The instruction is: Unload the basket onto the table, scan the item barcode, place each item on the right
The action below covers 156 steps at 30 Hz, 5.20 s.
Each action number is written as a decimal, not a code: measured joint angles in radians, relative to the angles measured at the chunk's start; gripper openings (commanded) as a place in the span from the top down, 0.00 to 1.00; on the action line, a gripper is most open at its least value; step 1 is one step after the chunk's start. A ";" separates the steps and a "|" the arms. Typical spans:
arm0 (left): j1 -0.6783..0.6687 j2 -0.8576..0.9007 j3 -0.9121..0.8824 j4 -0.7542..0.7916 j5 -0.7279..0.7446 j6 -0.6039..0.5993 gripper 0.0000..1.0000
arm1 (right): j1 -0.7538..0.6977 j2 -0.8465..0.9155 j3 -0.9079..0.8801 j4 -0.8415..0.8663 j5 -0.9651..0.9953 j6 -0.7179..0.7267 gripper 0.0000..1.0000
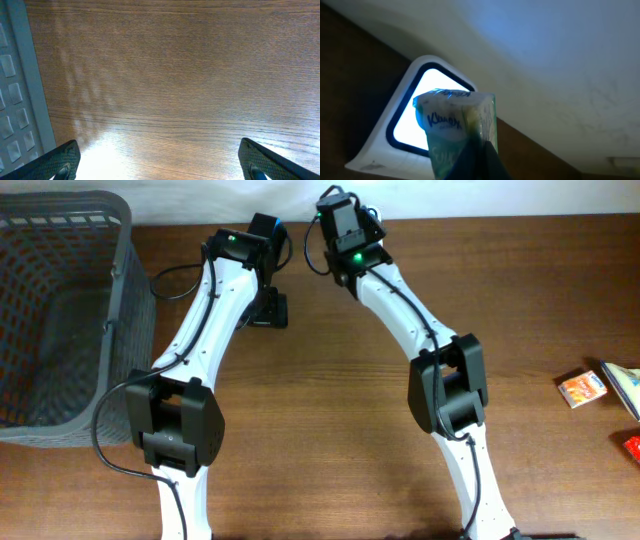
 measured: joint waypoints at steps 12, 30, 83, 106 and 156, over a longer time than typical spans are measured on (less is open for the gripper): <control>0.000 0.000 0.000 0.010 0.000 0.000 0.01 | -0.003 0.001 0.000 0.053 0.135 -0.040 0.96; 0.000 0.000 -0.001 0.051 0.008 0.000 0.01 | -0.421 -0.123 0.014 -0.750 0.333 0.681 0.96; 0.000 0.000 -0.005 0.071 0.179 -0.003 0.01 | -0.765 -1.484 -0.757 -1.144 -0.711 0.883 0.02; 0.000 0.000 -0.006 0.071 0.183 -0.003 0.01 | -0.691 -1.504 -1.129 -1.002 -0.840 0.882 0.02; 0.000 0.000 -0.006 0.071 0.186 -0.003 0.01 | -0.333 -2.491 -2.066 0.093 -0.712 0.604 0.02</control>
